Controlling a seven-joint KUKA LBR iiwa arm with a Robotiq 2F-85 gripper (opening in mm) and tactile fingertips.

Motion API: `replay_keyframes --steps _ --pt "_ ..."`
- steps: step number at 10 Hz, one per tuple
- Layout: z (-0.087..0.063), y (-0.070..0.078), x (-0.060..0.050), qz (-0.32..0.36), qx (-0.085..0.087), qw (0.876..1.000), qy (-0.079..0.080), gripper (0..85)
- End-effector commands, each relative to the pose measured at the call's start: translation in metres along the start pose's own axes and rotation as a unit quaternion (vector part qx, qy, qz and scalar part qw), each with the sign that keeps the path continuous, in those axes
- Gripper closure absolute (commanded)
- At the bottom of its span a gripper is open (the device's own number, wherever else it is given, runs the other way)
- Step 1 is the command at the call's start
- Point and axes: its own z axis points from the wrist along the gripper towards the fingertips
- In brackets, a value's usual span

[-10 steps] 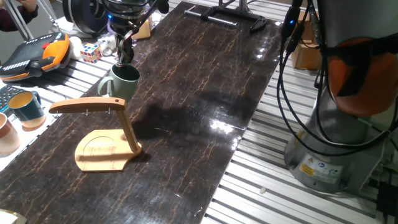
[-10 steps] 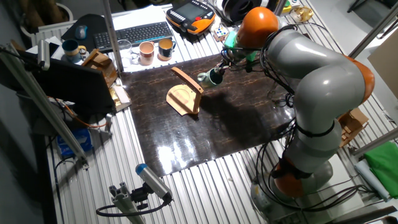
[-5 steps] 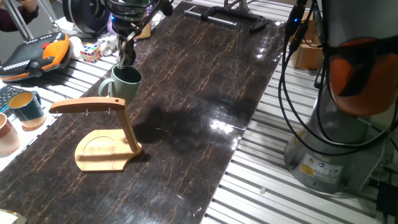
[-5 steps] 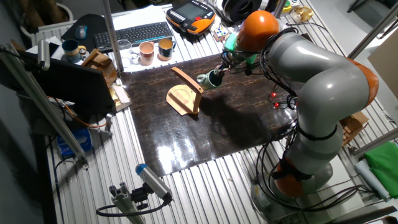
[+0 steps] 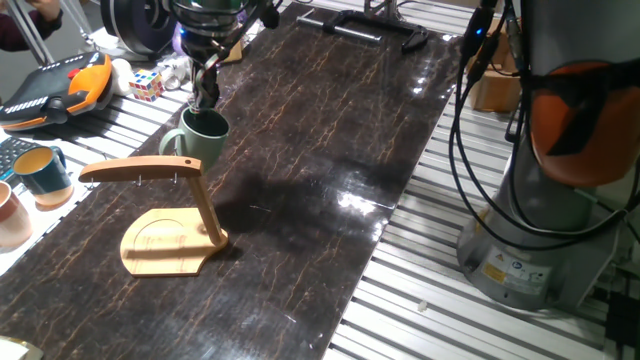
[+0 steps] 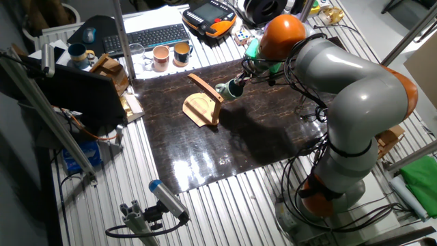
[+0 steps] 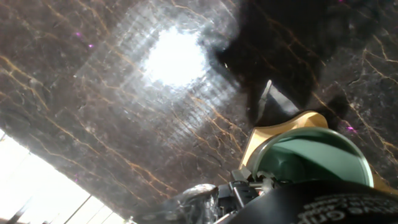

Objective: Put the cup on the cup rack

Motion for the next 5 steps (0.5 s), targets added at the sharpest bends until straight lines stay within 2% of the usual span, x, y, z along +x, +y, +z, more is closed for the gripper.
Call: replay_keyframes --steps 1,5 --pt "-0.0003 -0.0012 -0.0004 0.002 -0.001 1.000 0.000 84.0" --pt "-0.0003 -0.0060 -0.0014 0.025 -0.017 0.999 -0.017 84.0"
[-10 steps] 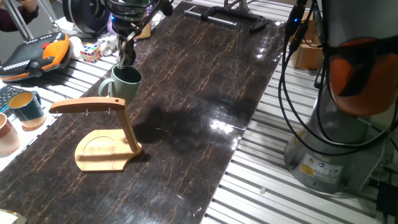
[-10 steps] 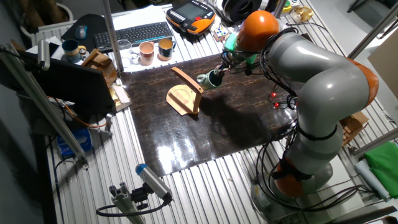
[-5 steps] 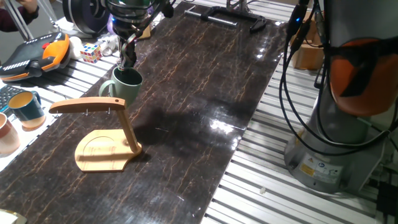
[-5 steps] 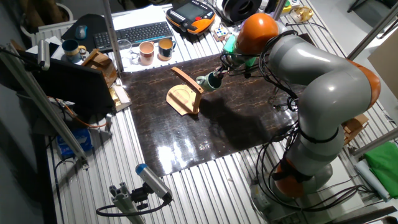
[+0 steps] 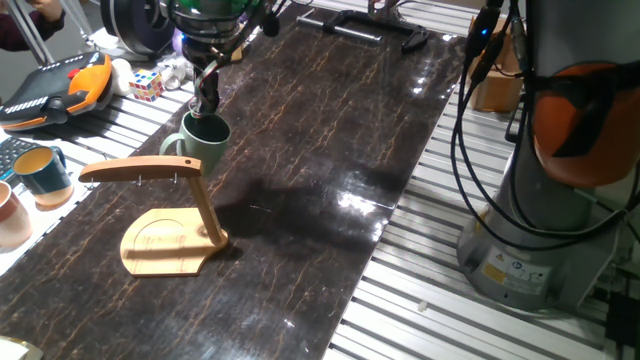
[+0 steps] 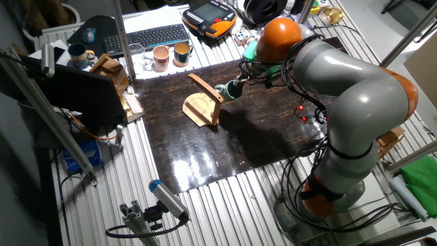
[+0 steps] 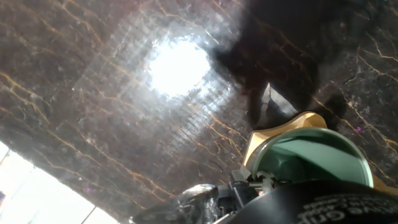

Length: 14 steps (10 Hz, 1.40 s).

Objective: Put the cup on the cup rack

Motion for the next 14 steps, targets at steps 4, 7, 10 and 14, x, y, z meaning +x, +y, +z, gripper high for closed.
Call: replay_keyframes --steps 4,7,10,14 --pt "-0.001 -0.007 -0.002 0.001 -0.004 1.000 0.001 84.0" --pt "0.001 -0.010 -0.003 0.000 -0.007 1.000 -0.002 84.0" --pt "0.004 -0.012 -0.003 0.005 -0.010 1.000 -0.006 84.0" --pt "0.006 -0.011 -0.004 0.005 -0.014 1.000 -0.006 84.0"
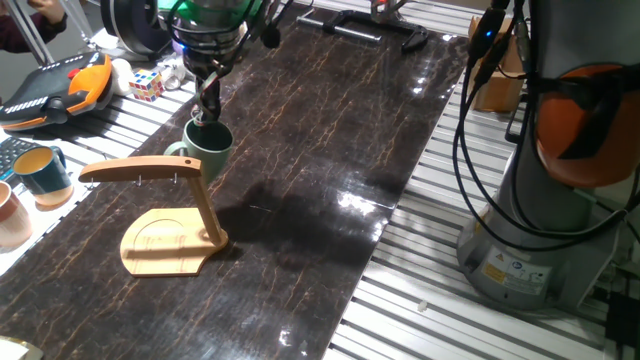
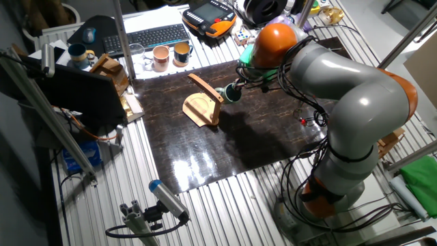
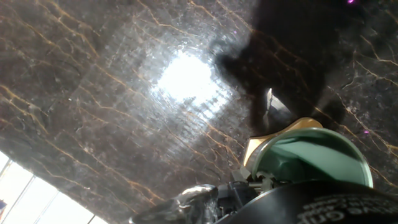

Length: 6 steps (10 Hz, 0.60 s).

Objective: Put the cup on the cup rack

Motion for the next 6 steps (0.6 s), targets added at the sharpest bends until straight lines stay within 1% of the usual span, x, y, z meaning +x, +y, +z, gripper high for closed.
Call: replay_keyframes --steps 1,4,6 --pt "0.0002 0.0002 -0.0002 -0.002 -0.001 1.000 0.001 84.0" --pt "0.0009 -0.0023 -0.0007 -0.010 -0.010 1.000 0.009 84.0" --pt "0.0016 -0.0029 -0.0007 -0.013 -0.012 1.000 0.012 84.0"
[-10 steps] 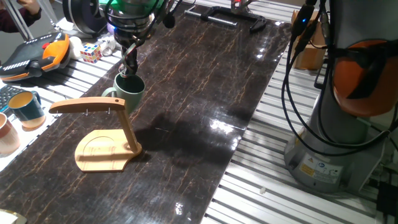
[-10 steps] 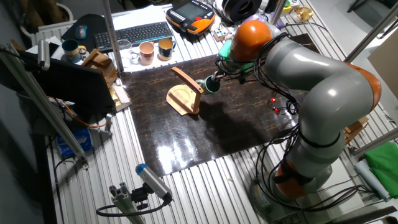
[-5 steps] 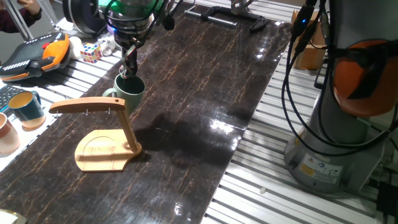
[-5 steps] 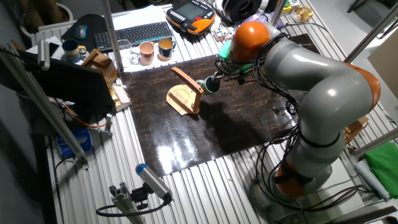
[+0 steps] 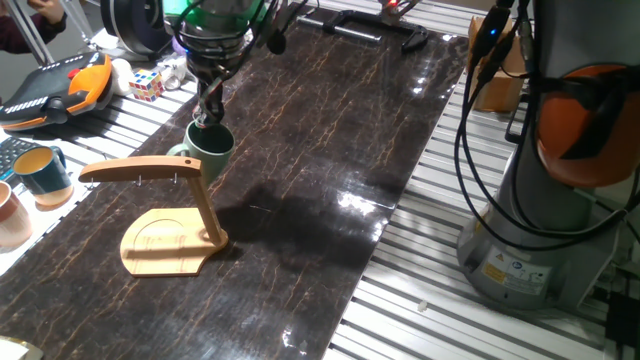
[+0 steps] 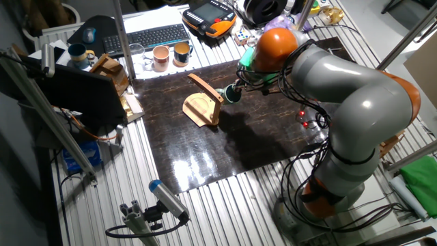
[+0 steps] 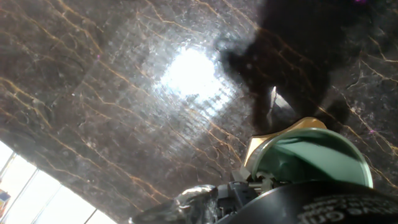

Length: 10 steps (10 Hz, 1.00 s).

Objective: Put the cup on the cup rack

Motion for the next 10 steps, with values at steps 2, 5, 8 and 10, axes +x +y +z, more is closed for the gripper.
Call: replay_keyframes --steps 2,5,8,10 --pt "0.0012 0.0006 -0.0006 0.000 0.000 1.000 0.005 84.0" --pt "0.0035 0.0004 -0.0020 0.006 -0.003 1.000 0.012 84.0" --pt "0.0039 -0.0005 -0.0023 0.009 -0.008 1.000 0.016 84.0" --pt "0.0048 -0.0012 -0.0024 0.012 -0.009 1.000 0.018 84.0"
